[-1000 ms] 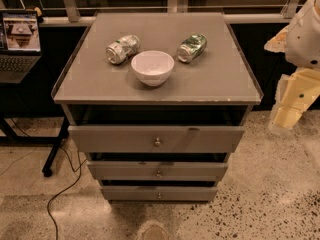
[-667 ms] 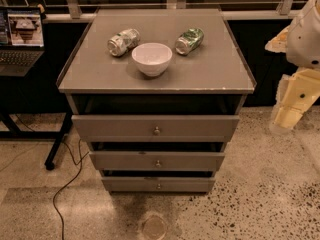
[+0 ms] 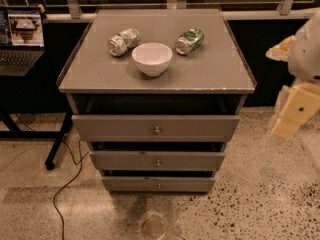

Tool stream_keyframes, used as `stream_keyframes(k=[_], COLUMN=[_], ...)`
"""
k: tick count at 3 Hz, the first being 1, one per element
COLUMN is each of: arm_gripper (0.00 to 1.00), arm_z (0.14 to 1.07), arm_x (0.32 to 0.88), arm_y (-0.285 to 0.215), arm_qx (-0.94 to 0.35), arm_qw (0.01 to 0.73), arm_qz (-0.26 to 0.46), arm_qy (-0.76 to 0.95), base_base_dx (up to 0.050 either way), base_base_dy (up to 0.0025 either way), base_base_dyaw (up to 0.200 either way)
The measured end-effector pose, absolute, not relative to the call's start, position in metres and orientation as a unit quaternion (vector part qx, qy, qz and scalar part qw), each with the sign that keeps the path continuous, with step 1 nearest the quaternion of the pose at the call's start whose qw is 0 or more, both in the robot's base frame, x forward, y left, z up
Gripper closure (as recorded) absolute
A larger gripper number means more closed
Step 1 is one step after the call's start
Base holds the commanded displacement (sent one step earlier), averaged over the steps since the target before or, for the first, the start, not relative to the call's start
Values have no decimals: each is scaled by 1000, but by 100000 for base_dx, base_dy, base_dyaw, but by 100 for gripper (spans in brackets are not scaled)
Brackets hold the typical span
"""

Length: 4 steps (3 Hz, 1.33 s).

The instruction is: Open bottom drawer

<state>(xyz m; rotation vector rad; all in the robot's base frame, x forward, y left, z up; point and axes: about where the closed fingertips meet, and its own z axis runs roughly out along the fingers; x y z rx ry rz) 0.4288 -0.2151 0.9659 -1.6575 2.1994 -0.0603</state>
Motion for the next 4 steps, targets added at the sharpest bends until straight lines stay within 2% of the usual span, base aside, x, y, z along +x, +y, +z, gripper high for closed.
stream_keyframes(k=[1,2,3,4], arm_gripper=[0,0,0,0], arm_z=[961,961,942,903], arm_x=[433,434,428,420], arm_y=[-215,-215,-210,-197], arm_qx=[-573,-573,-556,-526], arm_qw=[222,222,243,276], arm_qz=[-16,-17,25,102], arm_qy=[789,789,795,798], base_base_dx=[0,0,0,0], base_base_dy=[0,0,0,0], base_base_dyaw=[0,0,0,0])
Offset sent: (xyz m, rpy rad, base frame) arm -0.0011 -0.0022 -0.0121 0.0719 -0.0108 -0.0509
